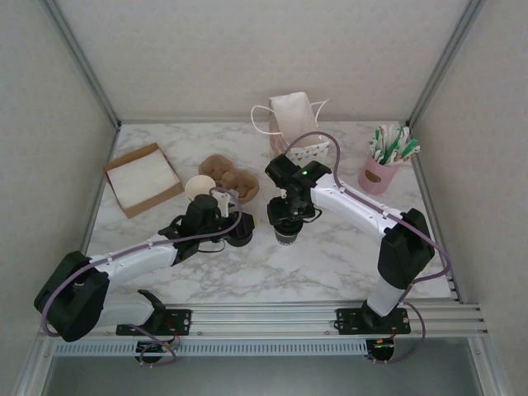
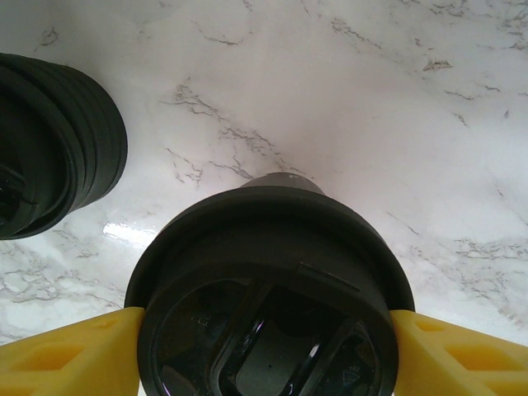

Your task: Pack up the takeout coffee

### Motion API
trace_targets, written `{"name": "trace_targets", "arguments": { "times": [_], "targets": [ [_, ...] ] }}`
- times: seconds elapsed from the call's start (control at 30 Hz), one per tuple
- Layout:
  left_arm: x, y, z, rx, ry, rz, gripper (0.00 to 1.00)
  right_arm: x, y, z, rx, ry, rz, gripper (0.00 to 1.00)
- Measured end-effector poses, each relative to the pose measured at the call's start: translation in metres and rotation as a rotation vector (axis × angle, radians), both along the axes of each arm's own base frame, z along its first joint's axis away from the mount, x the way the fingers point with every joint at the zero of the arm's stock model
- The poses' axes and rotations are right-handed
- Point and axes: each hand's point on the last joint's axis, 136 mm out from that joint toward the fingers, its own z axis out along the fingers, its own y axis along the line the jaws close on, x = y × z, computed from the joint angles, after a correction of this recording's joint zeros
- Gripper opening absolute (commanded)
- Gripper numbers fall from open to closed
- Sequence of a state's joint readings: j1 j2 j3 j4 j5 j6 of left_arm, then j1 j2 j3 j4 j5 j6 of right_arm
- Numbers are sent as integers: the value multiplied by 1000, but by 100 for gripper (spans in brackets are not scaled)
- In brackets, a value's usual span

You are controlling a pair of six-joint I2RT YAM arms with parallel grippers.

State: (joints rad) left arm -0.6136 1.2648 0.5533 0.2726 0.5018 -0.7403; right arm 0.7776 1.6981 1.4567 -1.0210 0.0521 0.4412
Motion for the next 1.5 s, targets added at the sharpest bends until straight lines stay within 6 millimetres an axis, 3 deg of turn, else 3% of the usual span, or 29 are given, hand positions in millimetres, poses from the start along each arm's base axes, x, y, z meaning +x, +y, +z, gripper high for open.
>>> {"name": "trace_targets", "arguments": {
  "times": [0.57,1.5],
  "targets": [
    [-1,-4,-11,11,33,-18,20,0,0,-2,-5,2,4,71],
    [6,-9,-6,5,24,-24,20,1,-1,-7,-10,-21,5,71]
  ]
}}
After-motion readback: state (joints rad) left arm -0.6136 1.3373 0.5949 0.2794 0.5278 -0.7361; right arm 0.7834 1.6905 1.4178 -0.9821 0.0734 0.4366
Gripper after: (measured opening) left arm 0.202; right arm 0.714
